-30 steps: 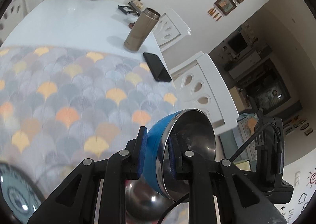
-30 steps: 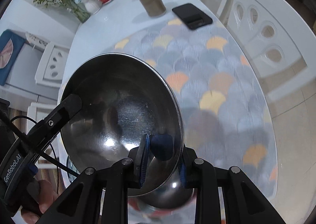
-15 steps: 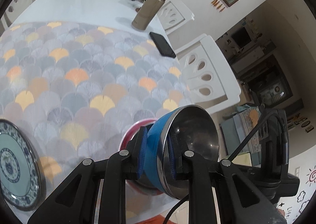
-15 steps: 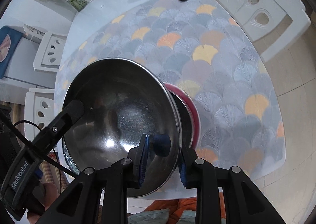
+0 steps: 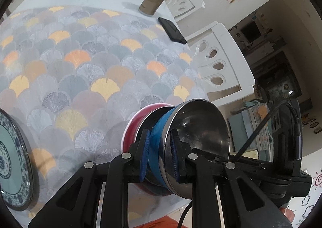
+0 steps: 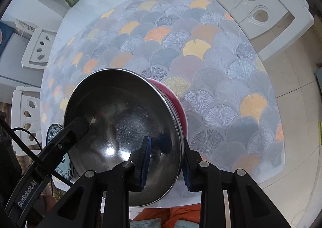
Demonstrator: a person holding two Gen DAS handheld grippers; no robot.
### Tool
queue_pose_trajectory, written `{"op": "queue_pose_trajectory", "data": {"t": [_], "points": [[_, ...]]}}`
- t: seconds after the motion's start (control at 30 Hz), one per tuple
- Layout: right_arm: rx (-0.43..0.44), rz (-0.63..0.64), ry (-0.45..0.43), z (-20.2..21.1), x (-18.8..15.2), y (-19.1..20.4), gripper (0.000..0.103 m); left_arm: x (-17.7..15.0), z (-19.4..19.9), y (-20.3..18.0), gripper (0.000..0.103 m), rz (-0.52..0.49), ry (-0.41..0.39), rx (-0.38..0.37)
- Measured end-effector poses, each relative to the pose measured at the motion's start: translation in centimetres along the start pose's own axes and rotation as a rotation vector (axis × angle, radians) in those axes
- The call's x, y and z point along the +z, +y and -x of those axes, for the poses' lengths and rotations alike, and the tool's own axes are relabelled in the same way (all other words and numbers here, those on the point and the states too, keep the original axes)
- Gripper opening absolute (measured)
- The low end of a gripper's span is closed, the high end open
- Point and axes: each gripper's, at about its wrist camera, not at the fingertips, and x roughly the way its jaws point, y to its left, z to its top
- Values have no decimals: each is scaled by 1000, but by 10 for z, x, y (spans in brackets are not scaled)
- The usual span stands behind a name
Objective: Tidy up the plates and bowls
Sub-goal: 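Lower the blue bowl into the red bowl and open both grippers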
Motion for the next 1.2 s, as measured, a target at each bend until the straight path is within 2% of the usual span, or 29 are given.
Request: {"op": "queue_pose_trajectory", "data": {"t": [0.2, 0.43, 0.67, 0.77, 1.03, 1.17, 1.2], "points": [[34, -19, 9, -3, 2, -8, 28, 1, -1, 4, 16, 3, -1, 20], [88, -5, 0, 0, 2, -14, 28, 2, 3, 13, 16, 39, -6, -3], [126, -9, -23, 7, 4, -28, 28, -3, 4, 9, 16, 37, -6, -5], [155, -52, -10, -1, 6, -41, 28, -6, 5, 7, 16, 19, 1, -6], [185, -28, -32, -7, 8, -41, 28, -14, 26, 13, 16, 30, -36, 13], [213, -20, -57, 8, 4, -41, 28, -21, 45, 12, 16, 19, -67, 3], [209, -7, -77, 17, 2, -38, 32, -23, 49, 10, 16, 16, -75, 1]]}}
